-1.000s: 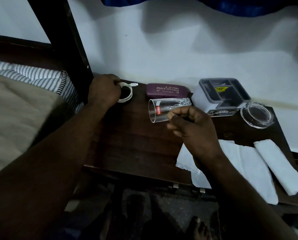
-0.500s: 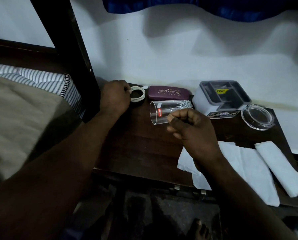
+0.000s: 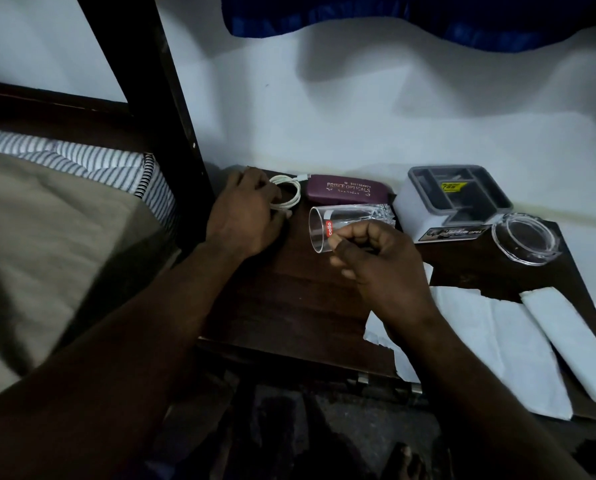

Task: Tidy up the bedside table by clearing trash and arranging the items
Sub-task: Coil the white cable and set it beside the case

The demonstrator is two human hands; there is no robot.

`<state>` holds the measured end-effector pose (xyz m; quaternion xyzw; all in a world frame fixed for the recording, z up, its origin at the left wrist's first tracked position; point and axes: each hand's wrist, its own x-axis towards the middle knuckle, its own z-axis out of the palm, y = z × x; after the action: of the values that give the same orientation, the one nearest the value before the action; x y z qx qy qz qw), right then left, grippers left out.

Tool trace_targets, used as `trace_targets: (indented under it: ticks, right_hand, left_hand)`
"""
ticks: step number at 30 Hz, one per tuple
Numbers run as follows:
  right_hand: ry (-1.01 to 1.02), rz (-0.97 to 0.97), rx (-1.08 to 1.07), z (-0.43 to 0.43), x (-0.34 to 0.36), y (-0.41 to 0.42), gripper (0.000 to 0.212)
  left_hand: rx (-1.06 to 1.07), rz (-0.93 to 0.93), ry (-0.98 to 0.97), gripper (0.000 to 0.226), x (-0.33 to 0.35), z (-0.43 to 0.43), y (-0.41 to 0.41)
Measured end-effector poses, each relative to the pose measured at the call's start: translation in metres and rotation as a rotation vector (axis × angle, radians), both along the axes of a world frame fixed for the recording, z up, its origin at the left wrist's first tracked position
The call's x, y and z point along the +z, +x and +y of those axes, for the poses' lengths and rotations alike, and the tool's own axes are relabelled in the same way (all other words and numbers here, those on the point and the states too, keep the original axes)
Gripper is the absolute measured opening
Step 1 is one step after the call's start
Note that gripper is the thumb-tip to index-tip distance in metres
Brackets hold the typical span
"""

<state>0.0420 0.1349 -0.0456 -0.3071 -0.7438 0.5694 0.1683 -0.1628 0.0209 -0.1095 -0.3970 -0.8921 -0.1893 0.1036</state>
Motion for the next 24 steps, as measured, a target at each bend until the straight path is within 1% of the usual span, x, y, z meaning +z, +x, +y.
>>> trace_targets:
  ticks: [3, 6, 12, 17, 21, 24]
  right_hand:
    - [0.000, -0.001, -0.004, -0.001, 0.001, 0.000, 0.010]
    - [-0.003, -0.008, -0.001, -0.002, 0.000, -0.001, 0.010]
    - [0.021, -0.018, 0.007, -0.002, -0.002, -0.001, 0.008]
    - [0.026, -0.014, 0.009, -0.002, -0.003, -0.001, 0.010]
    - [0.019, -0.014, 0.002, -0.001, -0.003, 0.000, 0.011]
    - [0.021, -0.014, 0.005, -0.001, -0.003, 0.001, 0.009]
  left_hand:
    - [0.010, -0.015, -0.038, 0.026, 0.000, 0.005, 0.001]
    - [0.057, -0.052, -0.017, 0.023, 0.000, 0.011, -0.001]
    - [0.090, -0.044, -0.028, 0.023, -0.003, 0.020, -0.004]
    - [0.079, -0.031, -0.065, 0.024, -0.006, 0.022, -0.007]
    - [0.078, -0.050, -0.028, 0.024, -0.005, 0.018, -0.005]
    - [0.078, -0.073, -0.011, 0.029, -0.004, 0.016, -0.006]
